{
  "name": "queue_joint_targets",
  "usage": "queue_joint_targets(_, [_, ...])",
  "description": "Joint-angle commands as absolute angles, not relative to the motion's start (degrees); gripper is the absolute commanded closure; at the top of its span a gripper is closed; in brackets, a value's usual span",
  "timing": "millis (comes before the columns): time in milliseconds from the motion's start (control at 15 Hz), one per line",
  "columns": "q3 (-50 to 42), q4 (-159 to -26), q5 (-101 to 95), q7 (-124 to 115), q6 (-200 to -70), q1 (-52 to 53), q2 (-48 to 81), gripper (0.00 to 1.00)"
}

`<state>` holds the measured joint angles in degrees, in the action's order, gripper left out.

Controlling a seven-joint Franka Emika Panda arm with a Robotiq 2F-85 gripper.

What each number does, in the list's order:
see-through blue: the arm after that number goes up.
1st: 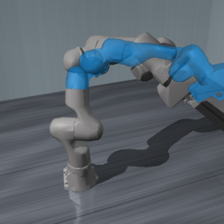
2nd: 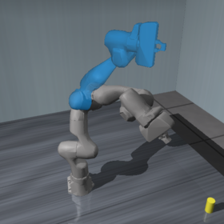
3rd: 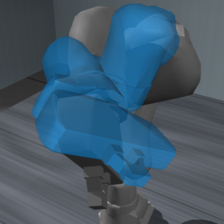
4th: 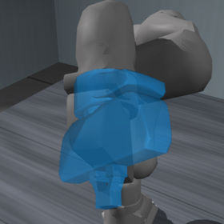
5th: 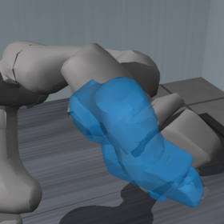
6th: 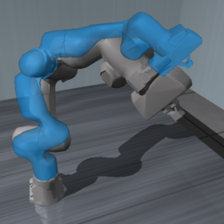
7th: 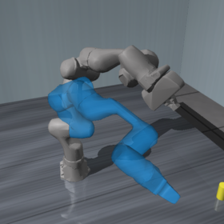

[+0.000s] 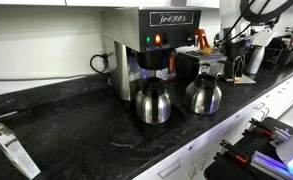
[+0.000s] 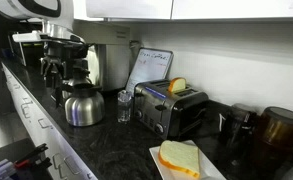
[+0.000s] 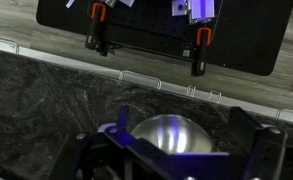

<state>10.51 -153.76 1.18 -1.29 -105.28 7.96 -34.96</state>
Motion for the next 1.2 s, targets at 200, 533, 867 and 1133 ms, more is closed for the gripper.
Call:
queue_joint_targets(200, [9.82, -153.65, 0.82, -1.65, -105.12, 8.69, -34.88, 0.0])
queue_joint_targets(533, [9.7, -153.66, 0.6, -1.56, -105.02, 8.55, -35.04, 0.0])
queue_joint_targets(867, [8.5, -155.02, -0.59, -4.11, -105.1, 6.45, -38.32, 0.0])
queue_joint_targets(1133, [7.88, -157.62, -3.93, -9.75, -104.81, 2.73, -43.57, 0.0])
